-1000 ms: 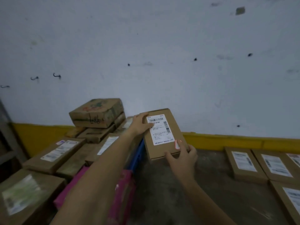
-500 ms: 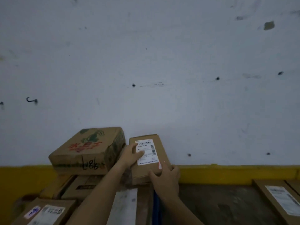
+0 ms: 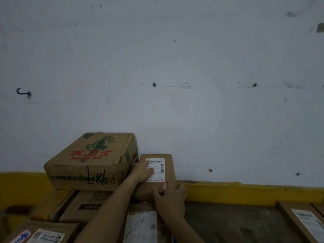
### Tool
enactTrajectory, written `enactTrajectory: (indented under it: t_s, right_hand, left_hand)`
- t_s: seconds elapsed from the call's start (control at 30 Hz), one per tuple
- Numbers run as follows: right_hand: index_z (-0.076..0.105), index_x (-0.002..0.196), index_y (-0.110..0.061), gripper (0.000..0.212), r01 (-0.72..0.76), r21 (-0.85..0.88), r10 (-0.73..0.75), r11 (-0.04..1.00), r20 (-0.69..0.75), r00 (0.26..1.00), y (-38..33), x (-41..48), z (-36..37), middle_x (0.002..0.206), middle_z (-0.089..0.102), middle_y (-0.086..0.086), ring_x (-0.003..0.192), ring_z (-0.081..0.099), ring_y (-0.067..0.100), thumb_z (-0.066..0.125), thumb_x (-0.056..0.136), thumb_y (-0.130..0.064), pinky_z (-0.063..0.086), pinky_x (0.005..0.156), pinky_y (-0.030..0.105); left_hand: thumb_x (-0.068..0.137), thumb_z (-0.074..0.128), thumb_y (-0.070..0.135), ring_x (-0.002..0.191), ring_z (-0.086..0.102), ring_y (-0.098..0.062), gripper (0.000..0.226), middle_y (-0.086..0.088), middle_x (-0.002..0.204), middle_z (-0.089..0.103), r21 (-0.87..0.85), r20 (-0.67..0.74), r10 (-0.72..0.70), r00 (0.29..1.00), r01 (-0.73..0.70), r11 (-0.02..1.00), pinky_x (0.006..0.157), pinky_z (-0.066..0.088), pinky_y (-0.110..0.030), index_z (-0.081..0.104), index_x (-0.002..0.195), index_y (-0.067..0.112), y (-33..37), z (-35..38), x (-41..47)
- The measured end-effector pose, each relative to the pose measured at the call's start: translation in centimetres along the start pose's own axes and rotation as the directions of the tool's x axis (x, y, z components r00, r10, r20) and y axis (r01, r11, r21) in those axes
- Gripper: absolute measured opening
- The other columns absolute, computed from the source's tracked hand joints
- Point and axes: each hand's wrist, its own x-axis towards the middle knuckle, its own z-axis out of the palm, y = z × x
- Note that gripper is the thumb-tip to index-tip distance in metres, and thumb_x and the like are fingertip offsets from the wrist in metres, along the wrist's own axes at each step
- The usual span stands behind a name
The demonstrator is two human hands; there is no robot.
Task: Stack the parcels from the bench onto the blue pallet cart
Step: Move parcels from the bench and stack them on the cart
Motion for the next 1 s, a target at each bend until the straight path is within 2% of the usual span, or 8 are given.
enactTrajectory:
  t_s: [0.13, 0.3, 0.43, 0.5, 0.63, 0.73, 0.83, 1.0]
  right_hand:
    - [0.028, 0.134, -0.026, 0.053, 0.023, -0.024, -0.022, 0.999, 0.011, 1.0, 0.1, -0.1, 0.2, 0.139, 0.018, 0.011, 0.124, 0.028, 0.022, 0.044, 0.09, -0.05, 0.037, 0.085, 0.024]
    - [0.032, 0.136, -0.026, 0.059, 0.101, -0.125, -0.107, 0.987, -0.041, 0.993, 0.8, -0.3, -0.3, 0.144, 0.02, 0.008, 0.126, 0.03, 0.023, 0.038, 0.089, -0.06, 0.035, 0.097, 0.03]
    - [0.034, 0.135, -0.027, 0.057, 0.133, -0.15, -0.143, 0.98, -0.059, 0.988, 2.2, -0.4, -1.9, 0.144, 0.022, 0.007, 0.125, 0.031, 0.025, 0.035, 0.089, -0.061, 0.034, 0.097, 0.032]
    - [0.034, 0.136, -0.027, 0.057, 0.144, -0.131, -0.155, 0.981, -0.075, 0.985, 3.3, -0.4, -3.1, 0.145, 0.024, 0.008, 0.125, 0.031, 0.026, 0.036, 0.09, -0.06, 0.034, 0.095, 0.032]
    - [0.025, 0.144, -0.027, 0.068, 0.095, -0.097, -0.103, 0.991, -0.078, 0.992, 7.2, -0.6, -6.7, 0.147, 0.023, 0.01, 0.13, 0.028, 0.028, 0.037, 0.088, -0.064, 0.032, 0.101, 0.035]
    - [0.029, 0.142, -0.024, 0.068, 0.006, -0.089, -0.015, 0.996, -0.104, 0.994, 12.2, -0.7, -10.0, 0.145, 0.027, 0.012, 0.13, 0.029, 0.029, 0.038, 0.088, -0.063, 0.033, 0.101, 0.038]
    - [0.027, 0.144, -0.024, 0.068, -0.094, -0.068, 0.087, 0.993, -0.107, 0.99, 18.6, -1.3, -13.7, 0.143, 0.027, 0.013, 0.13, 0.028, 0.03, 0.038, 0.088, -0.063, 0.034, 0.102, 0.041]
    - [0.022, 0.146, -0.025, 0.071, -0.235, -0.023, 0.232, 0.972, -0.09, 0.969, 30.8, -3.0, -20.1, 0.148, 0.021, 0.017, 0.136, 0.023, 0.034, 0.039, 0.089, -0.062, 0.034, 0.106, 0.044]
  left_hand:
    - [0.095, 0.041, 0.03, 0.138, 0.025, -0.031, 0.048, -0.017, 0.152, 0.019, 0.152, -0.034, 0.002, 0.999, 0.003, 0.988, 0.111, 0.024, -0.035, 0.038, 0.141, 0.016, 0.6, 0.2, -0.3]
    - [0.094, 0.043, 0.029, 0.137, 0.025, -0.027, 0.05, -0.01, 0.153, 0.017, 0.215, -0.049, 0.047, 0.998, -0.036, 0.976, 0.111, 0.024, -0.034, 0.037, 0.141, 0.015, 1.6, 0.0, -0.7]
    - [0.094, 0.046, 0.027, 0.13, 0.038, -0.026, 0.042, -0.011, 0.144, 0.037, 0.228, -0.085, 0.111, 0.99, -0.089, 0.97, 0.108, 0.032, -0.036, 0.047, 0.134, 0.012, 2.8, -0.5, -1.1]
    - [0.095, 0.045, 0.026, 0.128, 0.04, -0.028, 0.042, -0.013, 0.142, 0.041, 0.248, -0.083, 0.128, 0.988, -0.104, 0.963, 0.107, 0.034, -0.036, 0.045, 0.135, 0.011, 3.8, -0.5, -1.4]
    - [0.097, 0.043, 0.03, 0.131, 0.039, -0.031, 0.05, -0.013, 0.148, 0.035, 0.276, -0.08, 0.161, 0.984, -0.133, 0.952, 0.11, 0.03, -0.036, 0.034, 0.143, 0.013, 7.0, 1.1, -1.9]
    - [0.097, 0.043, 0.031, 0.134, 0.035, -0.031, 0.051, -0.013, 0.15, 0.032, 0.261, -0.035, 0.201, 0.979, -0.185, 0.947, 0.109, 0.027, -0.035, 0.034, 0.143, 0.009, 10.7, 4.4, -2.5]
    - [0.096, 0.044, 0.035, 0.137, 0.03, -0.032, 0.058, -0.015, 0.151, 0.029, 0.239, 0.022, 0.214, 0.977, -0.213, 0.947, 0.112, 0.026, -0.041, 0.024, 0.147, 0.014, 14.8, 9.5, -3.5]
    - [0.096, 0.045, 0.035, 0.137, 0.029, -0.032, 0.057, -0.014, 0.151, 0.029, 0.195, 0.15, 0.258, 0.955, -0.284, 0.939, 0.112, 0.027, -0.043, 0.025, 0.146, 0.016, 21.8, 21.1, -6.0]
